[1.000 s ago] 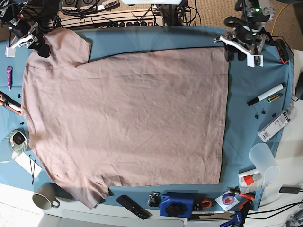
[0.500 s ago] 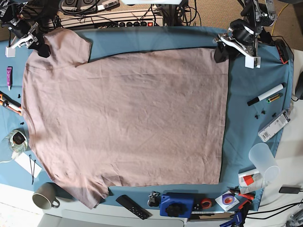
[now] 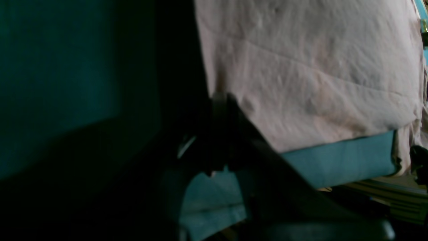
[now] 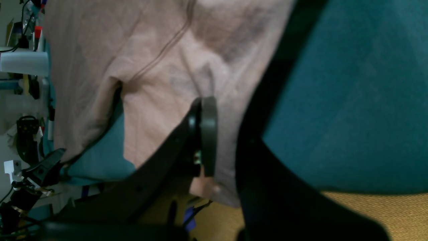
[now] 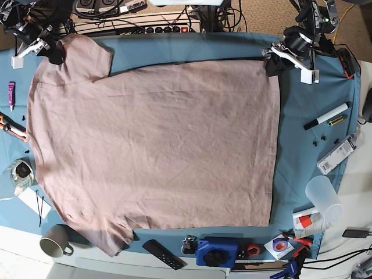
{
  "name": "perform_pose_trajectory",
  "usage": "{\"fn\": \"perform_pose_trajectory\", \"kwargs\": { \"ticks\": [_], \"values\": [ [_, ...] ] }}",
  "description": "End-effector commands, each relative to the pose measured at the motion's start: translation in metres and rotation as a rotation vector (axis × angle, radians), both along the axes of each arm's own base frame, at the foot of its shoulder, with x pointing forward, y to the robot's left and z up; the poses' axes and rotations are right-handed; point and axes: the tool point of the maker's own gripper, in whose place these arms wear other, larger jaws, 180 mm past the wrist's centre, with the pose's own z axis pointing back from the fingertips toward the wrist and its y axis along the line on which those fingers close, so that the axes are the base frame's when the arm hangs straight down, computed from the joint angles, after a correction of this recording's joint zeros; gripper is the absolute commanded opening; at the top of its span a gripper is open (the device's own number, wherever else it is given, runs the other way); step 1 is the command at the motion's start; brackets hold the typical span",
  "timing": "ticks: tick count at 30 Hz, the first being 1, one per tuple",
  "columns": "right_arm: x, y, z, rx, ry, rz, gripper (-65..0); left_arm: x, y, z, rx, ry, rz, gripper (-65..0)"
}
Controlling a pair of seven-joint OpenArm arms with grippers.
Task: Fold the T-shirt properly
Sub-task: 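Pull both grasped shoulder corners outward to stretch the shirt flat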
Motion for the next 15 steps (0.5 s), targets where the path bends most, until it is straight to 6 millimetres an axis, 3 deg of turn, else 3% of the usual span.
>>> {"fn": "perform_pose_trajectory", "kwargs": {
  "ticks": [1,9,15],
  "values": [
    [-0.007,-0.004,-0.003,-0.025,0.046,0.02,-65.0,-0.012,0.0,-0.008,0.024,0.06,-0.021,-65.0],
    [-0.005,-0.015,0.024,-0.069,-0.018,0.009,-65.0,-0.008,-0.002,0.008,0.05,0.041,-0.057,-65.0],
    [-0.024,-0.018,0.04,-0.138,0.0,0.04,-65.0,-0.016,0.013,0.014,0.085,0.047,-0.028,-65.0]
  ]
}}
